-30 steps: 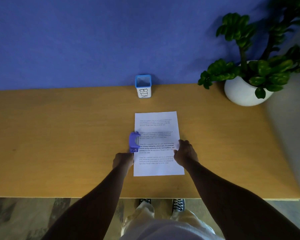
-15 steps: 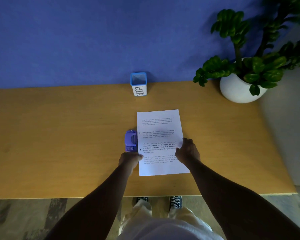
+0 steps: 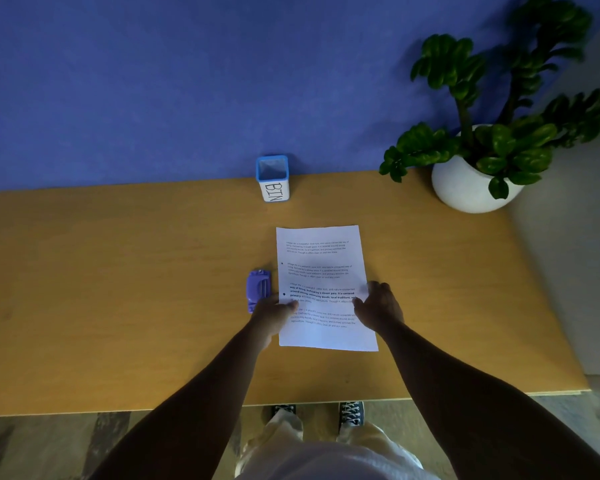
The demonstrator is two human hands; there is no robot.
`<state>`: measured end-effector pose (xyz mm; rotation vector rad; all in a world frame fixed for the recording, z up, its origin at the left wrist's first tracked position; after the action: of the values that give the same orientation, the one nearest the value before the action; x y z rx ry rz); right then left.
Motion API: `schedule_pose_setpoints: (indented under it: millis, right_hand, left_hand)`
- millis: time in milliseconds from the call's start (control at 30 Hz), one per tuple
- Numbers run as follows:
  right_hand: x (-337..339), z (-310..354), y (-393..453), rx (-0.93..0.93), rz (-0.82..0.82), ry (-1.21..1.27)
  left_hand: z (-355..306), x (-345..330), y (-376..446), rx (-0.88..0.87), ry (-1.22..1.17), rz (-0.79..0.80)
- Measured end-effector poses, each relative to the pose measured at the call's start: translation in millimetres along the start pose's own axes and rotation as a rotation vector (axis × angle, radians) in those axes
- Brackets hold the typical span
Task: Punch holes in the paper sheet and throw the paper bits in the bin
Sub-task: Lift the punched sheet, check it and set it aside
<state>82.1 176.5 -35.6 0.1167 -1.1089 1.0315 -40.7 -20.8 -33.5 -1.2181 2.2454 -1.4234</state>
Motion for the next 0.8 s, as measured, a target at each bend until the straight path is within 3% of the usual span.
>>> schedule_pose_setpoints:
  millis: [267, 400, 500, 567, 700, 800]
  right_hand:
    - [7.3, 4.1, 6.7, -0.142, -0.08, 0.23]
    - [7.8, 2.4, 13.0, -0.275, -0.065, 0.401]
    - [4.3, 2.0, 12.0, -0.428, -0.054, 0.834]
    - [6.9, 4.8, 11.6, -0.434, -0.002, 1.049]
    - [17.0, 13.2, 10.6, -0.369, 0.045, 1.174]
    - [22.9, 15.5, 13.8, -0.272, -0.041, 1.137]
  left_hand:
    - [-37.5, 15.7, -3.0, -0.009, -0.077, 0.112]
    - [-54.6, 21.5, -10.2, -0.038, -0.266, 0.298]
    - [-65.6, 23.4, -16.5, -0.041, -0.295, 0.444]
    - [-69.6, 25.1, -17.1, -0.045, -0.267, 0.48]
    - [-67.5, 28.9, -15.9, -0.046, -0.191, 0.48]
    - [-66.5, 34.7, -17.0, -0.08, -0.088, 0.349]
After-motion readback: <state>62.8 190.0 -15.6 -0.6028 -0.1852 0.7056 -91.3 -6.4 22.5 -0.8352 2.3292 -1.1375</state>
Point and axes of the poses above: each hand's wrist, its own y-axis towards the middle knuckle, its own x-axis out of the back of the hand, z = x × y, the point moved 3 cm from there along y, towards the middle knuckle, and after that the axes turned 12 degrees about x, right-handed, at the moved point
